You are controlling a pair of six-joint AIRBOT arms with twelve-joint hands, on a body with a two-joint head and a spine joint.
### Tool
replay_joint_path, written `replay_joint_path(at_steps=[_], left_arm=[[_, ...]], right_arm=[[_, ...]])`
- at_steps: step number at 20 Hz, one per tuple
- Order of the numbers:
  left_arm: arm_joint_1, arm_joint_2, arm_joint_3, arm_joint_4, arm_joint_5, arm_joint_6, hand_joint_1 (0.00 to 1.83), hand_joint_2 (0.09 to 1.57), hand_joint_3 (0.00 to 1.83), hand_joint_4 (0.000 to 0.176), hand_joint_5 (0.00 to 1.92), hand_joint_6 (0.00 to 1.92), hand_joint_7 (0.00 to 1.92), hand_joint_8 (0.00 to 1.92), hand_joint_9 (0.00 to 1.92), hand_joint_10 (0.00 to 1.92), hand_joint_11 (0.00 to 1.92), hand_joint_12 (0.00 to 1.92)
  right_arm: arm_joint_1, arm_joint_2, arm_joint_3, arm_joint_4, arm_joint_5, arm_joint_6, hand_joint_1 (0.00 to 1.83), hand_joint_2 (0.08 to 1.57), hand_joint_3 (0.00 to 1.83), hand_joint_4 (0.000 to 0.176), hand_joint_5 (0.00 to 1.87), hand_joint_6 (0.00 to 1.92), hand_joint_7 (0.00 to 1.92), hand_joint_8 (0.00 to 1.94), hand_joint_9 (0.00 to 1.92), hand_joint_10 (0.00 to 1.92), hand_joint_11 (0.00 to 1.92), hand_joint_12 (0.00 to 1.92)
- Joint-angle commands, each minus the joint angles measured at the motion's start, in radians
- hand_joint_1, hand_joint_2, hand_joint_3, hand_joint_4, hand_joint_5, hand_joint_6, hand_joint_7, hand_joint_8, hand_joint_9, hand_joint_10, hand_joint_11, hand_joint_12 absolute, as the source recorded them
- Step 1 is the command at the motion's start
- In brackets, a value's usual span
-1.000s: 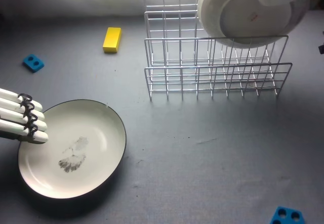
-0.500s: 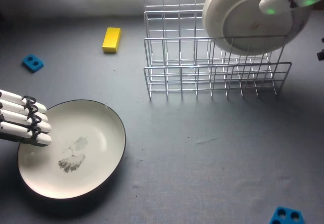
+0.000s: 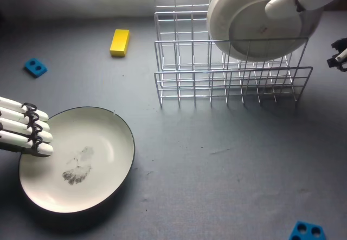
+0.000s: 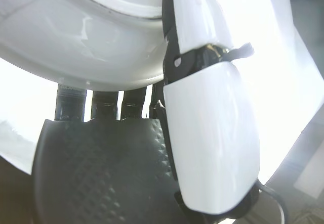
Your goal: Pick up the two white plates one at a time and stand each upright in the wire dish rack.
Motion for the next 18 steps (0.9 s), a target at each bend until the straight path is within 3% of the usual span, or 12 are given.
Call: replay_joint_path(at_steps=[1, 4, 6, 11, 13, 15, 17, 18], left_arm=[[0.003, -0.004, 0.009, -0.037, -0.025, -0.001, 0.00, 1.10, 0.00, 0.000, 0.03, 0.00, 0.02, 0.00, 0.00, 0.00, 0.00, 0.00], [0.008, -0.005, 0.010, -0.037, -0.025, -0.001, 0.00, 1.11, 0.00, 0.000, 0.05, 0.01, 0.04, 0.01, 0.00, 0.00, 0.00, 0.00], [0.009, -0.007, 0.012, -0.037, -0.025, -0.001, 0.00, 1.12, 0.01, 0.000, 0.05, 0.01, 0.03, 0.00, 0.00, 0.00, 0.00, 0.00], [0.012, -0.008, 0.016, -0.037, -0.025, -0.001, 0.00, 1.11, 0.00, 0.000, 0.04, 0.00, 0.02, 0.00, 0.00, 0.00, 0.00, 0.00], [0.012, -0.008, 0.016, -0.037, -0.025, -0.001, 0.00, 1.12, 0.00, 0.000, 0.05, 0.01, 0.03, 0.00, 0.00, 0.00, 0.00, 0.00], [0.012, -0.008, 0.017, -0.037, -0.025, -0.002, 0.00, 1.12, 0.00, 0.000, 0.05, 0.01, 0.03, 0.00, 0.00, 0.00, 0.00, 0.00], [0.012, -0.008, 0.018, -0.038, -0.025, -0.002, 0.00, 1.11, 0.00, 0.000, 0.04, 0.00, 0.02, 0.00, 0.00, 0.00, 0.00, 0.00], [0.012, -0.008, 0.018, -0.038, -0.025, -0.002, 0.00, 1.12, 0.00, 0.000, 0.04, 0.00, 0.03, 0.00, 0.00, 0.00, 0.00, 0.00]], right_arm=[[0.021, 0.008, 0.005, 0.012, 0.133, 0.022, 1.39, 1.07, 0.00, 0.000, 0.99, 1.01, 1.12, 0.70, 1.01, 1.03, 0.89, 1.31], [0.012, 0.006, 0.006, 0.011, 0.140, 0.022, 1.38, 1.08, 0.00, 0.000, 0.96, 1.09, 1.09, 0.75, 1.00, 1.01, 0.89, 1.25], [0.008, 0.003, 0.006, 0.007, 0.142, 0.022, 1.39, 1.05, 0.00, 0.000, 1.00, 1.00, 1.17, 0.63, 1.08, 0.89, 0.97, 1.19], [0.004, -0.010, 0.014, 0.003, 0.145, 0.022, 1.39, 1.07, 0.00, 0.000, 0.98, 0.98, 1.10, 0.79, 1.01, 1.02, 0.89, 1.29], [0.001, -0.012, 0.014, -0.003, 0.148, 0.022, 1.38, 1.11, 0.00, 0.000, 0.88, 1.07, 1.02, 0.94, 0.93, 1.17, 0.83, 1.31], [-0.001, -0.014, 0.014, -0.005, 0.150, 0.022, 1.38, 1.12, 0.00, 0.000, 0.87, 1.08, 1.01, 0.96, 0.92, 1.18, 0.82, 1.32], [-0.002, -0.015, 0.014, -0.005, 0.152, 0.022, 1.37, 1.14, 0.00, 0.000, 0.82, 1.17, 0.96, 1.01, 0.88, 1.23, 0.76, 1.32], [-0.002, -0.015, 0.014, -0.005, 0.152, 0.022, 1.33, 1.18, 0.00, 0.000, 0.78, 1.28, 0.88, 1.09, 0.78, 1.29, 0.54, 1.45]])
